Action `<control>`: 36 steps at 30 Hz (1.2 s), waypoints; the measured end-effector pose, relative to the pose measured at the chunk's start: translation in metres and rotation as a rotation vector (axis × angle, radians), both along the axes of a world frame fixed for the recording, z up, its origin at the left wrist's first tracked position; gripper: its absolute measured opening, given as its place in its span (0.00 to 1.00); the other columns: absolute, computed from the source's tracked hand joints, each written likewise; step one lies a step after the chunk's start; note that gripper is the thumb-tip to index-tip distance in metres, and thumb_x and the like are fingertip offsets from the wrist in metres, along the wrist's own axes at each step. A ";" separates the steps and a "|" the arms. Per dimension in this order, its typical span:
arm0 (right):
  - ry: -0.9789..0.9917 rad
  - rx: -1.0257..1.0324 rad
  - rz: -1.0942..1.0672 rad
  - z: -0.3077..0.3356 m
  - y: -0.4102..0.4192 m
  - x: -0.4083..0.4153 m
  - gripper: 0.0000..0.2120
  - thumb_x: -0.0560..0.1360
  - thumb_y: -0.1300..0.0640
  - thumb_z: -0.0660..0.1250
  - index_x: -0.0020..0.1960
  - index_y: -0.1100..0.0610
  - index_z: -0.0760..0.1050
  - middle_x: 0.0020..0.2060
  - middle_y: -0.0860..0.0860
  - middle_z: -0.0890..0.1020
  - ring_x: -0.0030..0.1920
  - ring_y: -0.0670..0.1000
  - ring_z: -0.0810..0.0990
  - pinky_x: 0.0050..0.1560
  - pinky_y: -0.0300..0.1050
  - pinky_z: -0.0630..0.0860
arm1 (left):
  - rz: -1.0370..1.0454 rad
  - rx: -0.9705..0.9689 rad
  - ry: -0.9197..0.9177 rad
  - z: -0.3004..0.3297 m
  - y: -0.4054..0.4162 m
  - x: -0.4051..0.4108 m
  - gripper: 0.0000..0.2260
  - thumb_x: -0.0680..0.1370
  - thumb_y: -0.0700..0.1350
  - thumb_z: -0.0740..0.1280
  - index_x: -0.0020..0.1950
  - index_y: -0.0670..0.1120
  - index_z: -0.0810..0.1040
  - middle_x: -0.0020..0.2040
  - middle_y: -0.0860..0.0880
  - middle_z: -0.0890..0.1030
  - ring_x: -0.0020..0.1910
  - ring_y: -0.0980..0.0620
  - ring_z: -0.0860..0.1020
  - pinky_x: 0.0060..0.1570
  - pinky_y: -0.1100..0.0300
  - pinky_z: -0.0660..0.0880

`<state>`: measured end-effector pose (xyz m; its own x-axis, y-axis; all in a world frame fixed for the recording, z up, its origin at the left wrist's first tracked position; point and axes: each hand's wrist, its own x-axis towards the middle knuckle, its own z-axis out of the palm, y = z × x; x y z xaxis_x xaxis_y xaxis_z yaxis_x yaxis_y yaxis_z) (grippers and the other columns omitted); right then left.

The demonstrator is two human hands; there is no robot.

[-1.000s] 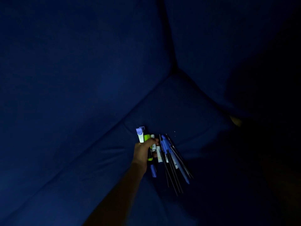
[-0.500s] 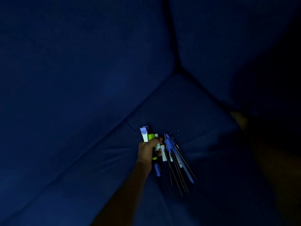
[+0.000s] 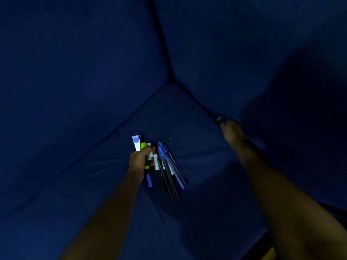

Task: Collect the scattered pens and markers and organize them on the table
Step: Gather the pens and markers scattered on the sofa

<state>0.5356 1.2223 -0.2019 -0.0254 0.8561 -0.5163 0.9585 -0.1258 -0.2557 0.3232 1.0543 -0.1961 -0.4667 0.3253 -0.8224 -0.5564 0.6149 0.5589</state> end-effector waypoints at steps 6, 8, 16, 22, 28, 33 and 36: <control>-0.079 0.324 0.209 0.042 -0.046 -0.012 0.13 0.78 0.59 0.57 0.60 0.63 0.68 0.56 0.60 0.76 0.54 0.58 0.76 0.50 0.49 0.73 | -0.037 -0.020 0.092 0.013 0.002 0.003 0.09 0.75 0.38 0.67 0.35 0.43 0.75 0.25 0.49 0.75 0.18 0.56 0.72 0.20 0.67 0.69; -0.046 0.229 0.298 0.054 -0.070 -0.036 0.17 0.79 0.58 0.58 0.67 0.59 0.64 0.59 0.58 0.74 0.54 0.57 0.77 0.45 0.47 0.74 | -0.071 -0.040 0.124 0.021 0.003 0.008 0.11 0.75 0.38 0.67 0.33 0.43 0.72 0.26 0.47 0.73 0.19 0.55 0.72 0.21 0.65 0.69; 0.148 -0.038 0.254 0.056 -0.143 -0.087 0.22 0.81 0.46 0.52 0.73 0.53 0.59 0.69 0.59 0.63 0.60 0.59 0.73 0.48 0.49 0.73 | 0.025 -0.063 0.132 0.036 -0.016 0.024 0.08 0.73 0.40 0.69 0.35 0.46 0.74 0.32 0.47 0.77 0.29 0.51 0.75 0.29 0.61 0.69; -0.029 -0.019 0.497 0.044 -0.168 -0.104 0.40 0.73 0.51 0.68 0.76 0.58 0.50 0.69 0.58 0.60 0.63 0.58 0.68 0.48 0.46 0.76 | 0.051 0.015 -0.052 0.031 -0.043 0.021 0.01 0.75 0.38 0.67 0.46 0.41 0.78 0.40 0.44 0.81 0.37 0.49 0.79 0.32 0.61 0.78; 0.030 -0.009 0.408 0.038 -0.161 -0.120 0.29 0.74 0.56 0.68 0.69 0.59 0.59 0.64 0.59 0.69 0.57 0.58 0.76 0.45 0.47 0.74 | 0.012 0.069 -0.107 0.031 -0.043 0.013 0.06 0.76 0.36 0.65 0.40 0.41 0.77 0.31 0.47 0.80 0.26 0.55 0.80 0.28 0.63 0.79; 0.029 0.036 0.366 0.042 -0.167 -0.120 0.19 0.75 0.60 0.66 0.64 0.60 0.66 0.58 0.58 0.77 0.55 0.58 0.78 0.45 0.48 0.74 | -0.003 0.126 -0.104 0.029 -0.049 0.015 0.05 0.76 0.35 0.65 0.41 0.41 0.78 0.37 0.45 0.80 0.34 0.52 0.79 0.33 0.63 0.81; 0.144 -0.107 0.234 0.053 -0.169 -0.118 0.13 0.73 0.60 0.66 0.57 0.58 0.72 0.48 0.55 0.81 0.50 0.57 0.81 0.41 0.45 0.73 | 0.007 0.143 -0.097 0.037 -0.060 0.018 0.04 0.75 0.34 0.65 0.41 0.40 0.78 0.37 0.44 0.79 0.34 0.52 0.79 0.32 0.63 0.80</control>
